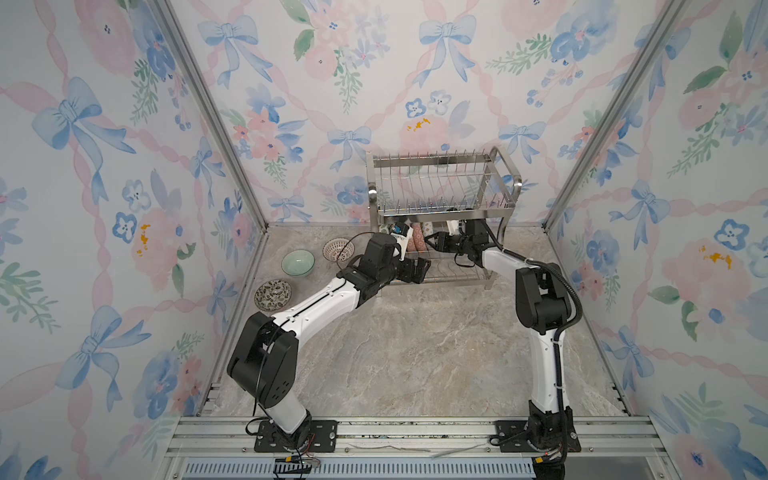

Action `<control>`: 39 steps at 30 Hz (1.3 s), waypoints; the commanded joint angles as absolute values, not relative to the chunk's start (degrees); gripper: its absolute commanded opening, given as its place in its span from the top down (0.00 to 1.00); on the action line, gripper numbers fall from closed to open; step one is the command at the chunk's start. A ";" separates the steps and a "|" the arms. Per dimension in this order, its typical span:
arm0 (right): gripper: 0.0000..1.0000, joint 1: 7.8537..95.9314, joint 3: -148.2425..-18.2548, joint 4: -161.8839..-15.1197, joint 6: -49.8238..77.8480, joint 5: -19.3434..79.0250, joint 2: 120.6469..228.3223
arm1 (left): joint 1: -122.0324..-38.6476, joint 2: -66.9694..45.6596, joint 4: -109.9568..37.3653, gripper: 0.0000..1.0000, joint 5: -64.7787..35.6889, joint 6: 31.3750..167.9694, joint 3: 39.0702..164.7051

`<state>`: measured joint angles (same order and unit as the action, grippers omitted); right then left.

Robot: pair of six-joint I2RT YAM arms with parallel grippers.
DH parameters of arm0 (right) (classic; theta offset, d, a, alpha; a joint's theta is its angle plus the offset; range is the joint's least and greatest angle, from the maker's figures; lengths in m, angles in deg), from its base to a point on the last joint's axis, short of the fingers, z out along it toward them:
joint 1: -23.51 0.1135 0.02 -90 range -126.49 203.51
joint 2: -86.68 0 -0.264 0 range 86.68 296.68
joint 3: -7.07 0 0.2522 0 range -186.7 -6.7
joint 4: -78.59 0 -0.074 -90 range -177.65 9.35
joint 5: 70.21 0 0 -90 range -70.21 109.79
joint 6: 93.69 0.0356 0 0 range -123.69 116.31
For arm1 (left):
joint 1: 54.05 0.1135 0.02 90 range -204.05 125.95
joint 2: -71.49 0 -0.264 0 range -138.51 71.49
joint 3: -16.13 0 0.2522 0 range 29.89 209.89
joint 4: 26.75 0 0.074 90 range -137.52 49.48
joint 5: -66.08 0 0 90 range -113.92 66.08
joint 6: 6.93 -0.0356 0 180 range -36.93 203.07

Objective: Load the bowls into the dish rack
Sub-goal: 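Push the green-geometric bowl against the row of bowls with the right gripper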

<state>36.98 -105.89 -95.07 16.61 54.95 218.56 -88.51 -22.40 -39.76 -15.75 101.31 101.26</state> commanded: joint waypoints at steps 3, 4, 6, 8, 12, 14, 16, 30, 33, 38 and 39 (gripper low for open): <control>0.66 36.65 -104.05 -90.72 16.35 54.54 216.37 | -88.07 -20.44 -39.24 0.02 -15.44 101.65 100.83; 0.65 36.54 -103.78 -90.77 16.34 54.48 216.19 | -88.11 -20.44 -39.28 0.02 -15.48 101.62 100.84; 0.64 36.53 -103.25 -90.99 16.35 54.48 215.82 | -88.09 -20.43 -39.28 0.02 -15.47 101.66 100.88; 0.64 36.55 -102.76 -91.12 16.35 54.38 215.49 | -88.07 -20.29 -39.25 0.02 -15.40 101.63 100.81; 0.62 36.45 -101.63 -91.19 16.04 54.10 214.80 | -88.14 -20.29 -39.24 0.02 -15.41 101.61 100.81; 0.61 36.36 -100.98 -91.34 16.00 53.76 214.27 | -88.11 -20.29 -39.24 0.02 -15.41 101.63 100.81; 0.61 36.21 -100.00 -91.41 15.66 53.13 213.62 | -88.11 -20.31 -39.26 0.02 -15.45 101.61 100.81; 0.57 35.28 -95.09 -94.33 15.92 51.20 210.49 | -88.09 -20.29 -39.28 0.02 -15.39 101.61 100.81; 0.57 35.11 -94.14 -95.09 16.29 50.81 209.70 | -88.09 -20.30 -39.27 0.02 -15.37 101.61 100.82; 0.57 35.11 -91.62 -96.84 17.22 51.26 207.71 | -88.09 -20.03 -39.26 0.02 -15.39 101.70 100.81; 0.56 35.05 -90.91 -97.33 17.39 51.20 207.12 | -88.15 -19.97 -39.28 0.02 -15.42 101.70 100.81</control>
<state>35.54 -92.56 -95.44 16.67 51.43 211.32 -88.51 -22.07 -39.76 -15.75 101.31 101.24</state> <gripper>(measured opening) 0.435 0.980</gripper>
